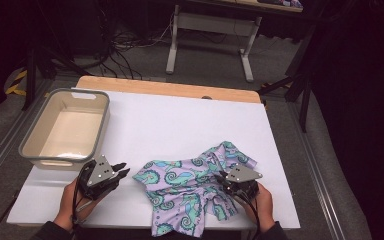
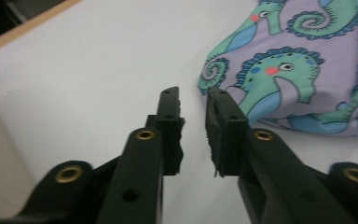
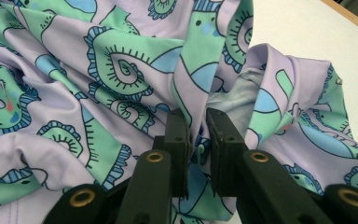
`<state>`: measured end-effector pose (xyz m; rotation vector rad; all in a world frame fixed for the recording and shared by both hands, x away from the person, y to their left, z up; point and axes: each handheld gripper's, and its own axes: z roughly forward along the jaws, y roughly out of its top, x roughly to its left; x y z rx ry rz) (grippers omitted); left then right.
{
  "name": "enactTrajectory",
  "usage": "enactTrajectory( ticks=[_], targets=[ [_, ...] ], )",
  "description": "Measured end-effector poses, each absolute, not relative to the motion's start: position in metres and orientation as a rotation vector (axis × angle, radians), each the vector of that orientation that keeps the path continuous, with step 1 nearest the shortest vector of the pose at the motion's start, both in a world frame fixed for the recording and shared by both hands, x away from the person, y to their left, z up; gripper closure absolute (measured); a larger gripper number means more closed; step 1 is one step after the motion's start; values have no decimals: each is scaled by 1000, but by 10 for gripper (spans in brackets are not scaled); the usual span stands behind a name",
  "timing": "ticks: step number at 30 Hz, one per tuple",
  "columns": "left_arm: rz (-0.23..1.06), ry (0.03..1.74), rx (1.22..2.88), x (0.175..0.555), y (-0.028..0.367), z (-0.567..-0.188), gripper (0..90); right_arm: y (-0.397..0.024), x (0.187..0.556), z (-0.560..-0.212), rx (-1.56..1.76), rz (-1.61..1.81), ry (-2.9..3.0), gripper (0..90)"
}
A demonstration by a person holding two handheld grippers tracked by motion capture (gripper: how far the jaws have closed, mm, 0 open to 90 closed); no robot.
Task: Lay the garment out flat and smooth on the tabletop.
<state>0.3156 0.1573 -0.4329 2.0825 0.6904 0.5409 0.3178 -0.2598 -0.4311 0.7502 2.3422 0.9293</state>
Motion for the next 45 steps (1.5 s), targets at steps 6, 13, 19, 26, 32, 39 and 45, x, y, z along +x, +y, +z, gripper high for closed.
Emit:
enactTrajectory(
  ticks=[6,13,19,26,32,39,45],
  targets=[
    [419,704,2023,331,146,-432,552,-263,318,-430,764,932,2346,788],
    [221,740,2127,355,113,-452,427,-264,317,-430,748,872,2356,788],
    [256,748,2225,351,100,-464,332,-267,315,-432,744,859,2361,773],
    [245,744,2228,351,101,-465,430,-266,314,-431,727,862,2341,734],
    [297,702,2231,348,104,-461,747,-269,314,-429,733,884,2316,699],
    [453,693,2160,339,123,-443,833,-274,318,-431,763,898,2279,670],
    [489,691,2152,336,132,-440,838,-272,322,-432,759,911,2263,560]
  ],
)
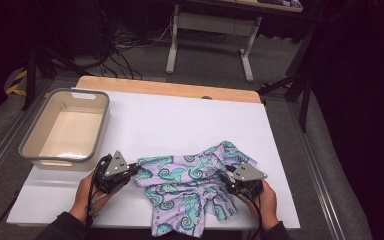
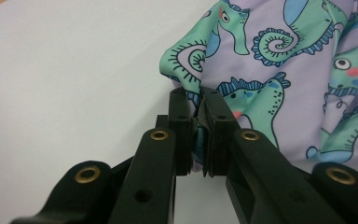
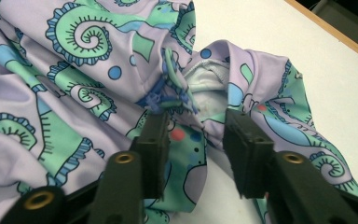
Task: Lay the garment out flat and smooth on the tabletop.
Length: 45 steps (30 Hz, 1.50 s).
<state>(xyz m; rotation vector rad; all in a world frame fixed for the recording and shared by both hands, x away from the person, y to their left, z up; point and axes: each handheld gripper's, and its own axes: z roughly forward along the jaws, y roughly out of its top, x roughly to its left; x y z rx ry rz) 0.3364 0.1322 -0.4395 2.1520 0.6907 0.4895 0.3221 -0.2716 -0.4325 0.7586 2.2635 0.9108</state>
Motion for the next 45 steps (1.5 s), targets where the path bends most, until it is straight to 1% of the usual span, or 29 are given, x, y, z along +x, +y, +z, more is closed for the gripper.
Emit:
enactTrajectory(
  ticks=[7,10,12,14,16,18,19,22,27,34,36,45],
  targets=[
    [527,692,2117,335,140,-432,838,-272,333,-432,819,971,2205,361],
    [526,701,2112,335,144,-431,838,-269,339,-430,811,982,2206,332],
    [530,708,2108,336,146,-431,838,-265,344,-429,796,995,2225,348],
    [526,715,2111,336,147,-431,838,-259,352,-431,789,971,2248,401],
    [531,715,2115,336,148,-431,838,-255,358,-434,784,950,2287,499],
    [548,720,2117,337,148,-432,838,-252,361,-435,766,936,2304,620],
    [558,723,2114,338,149,-433,838,-252,362,-435,775,933,2291,705],
    [566,736,2114,340,147,-435,837,-253,365,-432,783,927,2289,842],
    [610,753,2096,348,139,-432,835,-252,374,-425,789,894,2252,866],
    [712,809,2083,376,121,-430,836,-252,404,-396,793,847,2168,867],
    [742,853,2066,387,118,-430,836,-253,414,-388,799,848,2152,867],
    [775,1049,1958,423,115,-424,838,-240,463,-372,807,807,2124,867]
  ],
)
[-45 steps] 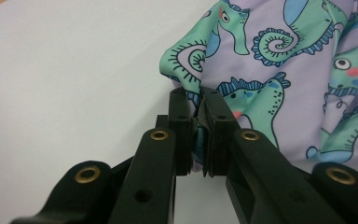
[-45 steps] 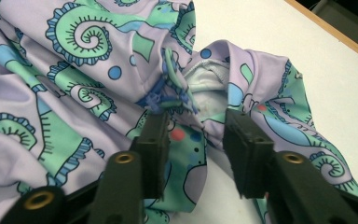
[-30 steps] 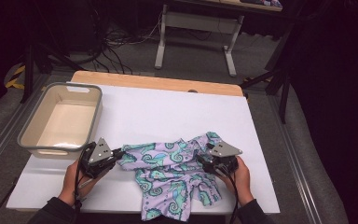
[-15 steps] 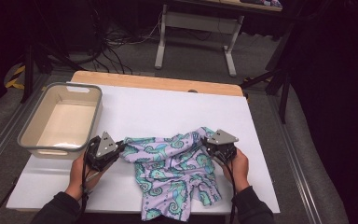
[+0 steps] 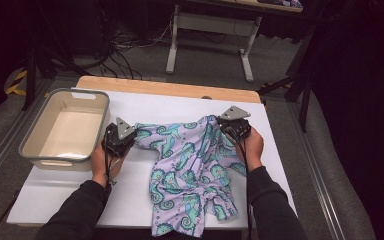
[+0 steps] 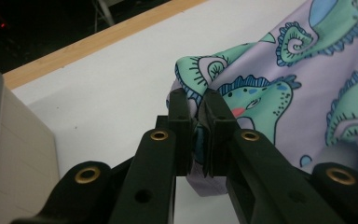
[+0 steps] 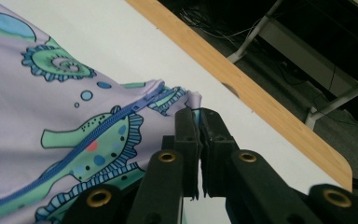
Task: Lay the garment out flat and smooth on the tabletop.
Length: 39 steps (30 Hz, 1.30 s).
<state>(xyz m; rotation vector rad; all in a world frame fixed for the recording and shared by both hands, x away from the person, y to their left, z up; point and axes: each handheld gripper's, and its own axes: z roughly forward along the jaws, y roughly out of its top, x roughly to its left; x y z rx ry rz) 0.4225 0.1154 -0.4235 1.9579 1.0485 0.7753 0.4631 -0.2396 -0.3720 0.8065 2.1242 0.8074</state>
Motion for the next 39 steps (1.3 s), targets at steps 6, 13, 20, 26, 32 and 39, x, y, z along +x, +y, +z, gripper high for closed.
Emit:
enactTrajectory(
  ticks=[6,13,20,26,32,39],
  targets=[
    [758,1128,1875,436,117,-416,839,-221,486,-370,802,764,2131,867],
    [703,1163,1869,438,119,-425,836,-212,499,-379,838,716,2136,722],
    [689,1131,1893,424,120,-432,836,-239,494,-384,968,779,2151,574],
    [653,1076,1931,399,125,-442,836,-289,478,-407,1111,773,2197,535],
    [669,1028,1993,378,133,-446,836,-323,462,-434,1225,706,2230,488],
    [685,1004,2060,364,137,-456,803,-343,445,-442,1273,782,2234,525]
  ],
)
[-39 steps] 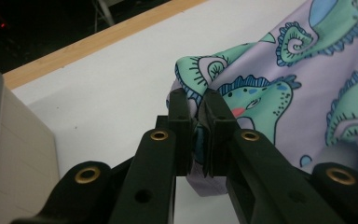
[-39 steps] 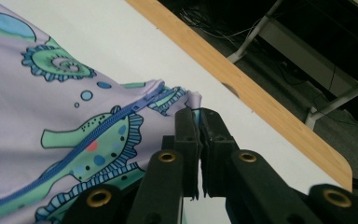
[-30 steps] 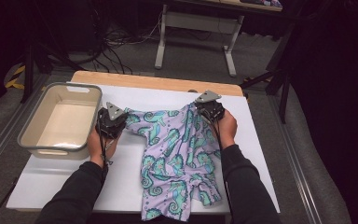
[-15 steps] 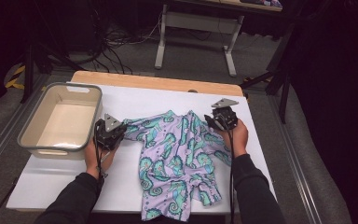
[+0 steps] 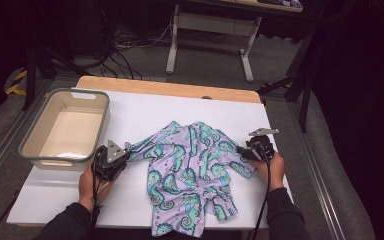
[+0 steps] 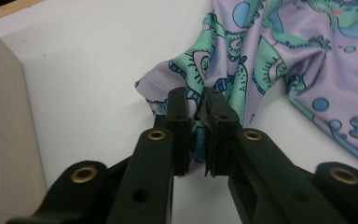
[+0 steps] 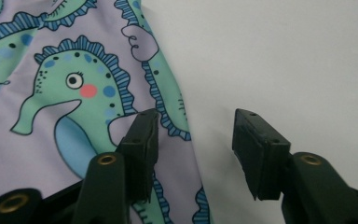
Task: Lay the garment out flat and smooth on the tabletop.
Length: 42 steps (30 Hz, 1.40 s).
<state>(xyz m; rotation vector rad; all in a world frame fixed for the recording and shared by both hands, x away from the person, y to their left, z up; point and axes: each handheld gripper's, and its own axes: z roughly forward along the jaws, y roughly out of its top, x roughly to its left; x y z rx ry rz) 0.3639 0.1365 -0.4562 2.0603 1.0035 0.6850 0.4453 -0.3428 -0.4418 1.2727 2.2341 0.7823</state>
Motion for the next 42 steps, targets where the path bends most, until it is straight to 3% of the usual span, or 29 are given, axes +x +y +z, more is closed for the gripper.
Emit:
enactTrajectory(
  ticks=[4,9,13,17,27,31,33,36,42],
  targets=[
    [708,1012,2053,360,138,-454,590,-345,437,-444,1263,833,2238,663],
    [762,961,2014,357,133,-441,471,-340,435,-443,1221,821,2271,881],
    [770,953,1978,359,133,-432,423,-338,434,-440,1168,700,2248,889],
    [744,940,1949,370,129,-421,431,-348,433,-432,1174,687,2175,894],
    [663,939,2087,432,97,-423,479,-354,445,-421,1183,631,2072,879],
    [605,932,2171,456,87,-429,499,-350,450,-423,1194,654,2072,761],
    [577,929,2194,461,85,-431,482,-348,453,-424,1201,686,2073,648],
    [486,937,2235,473,82,-438,483,-343,457,-426,1203,773,2113,586],
    [467,979,2285,481,83,-451,480,-328,471,-432,1205,790,2173,520]
  ],
)
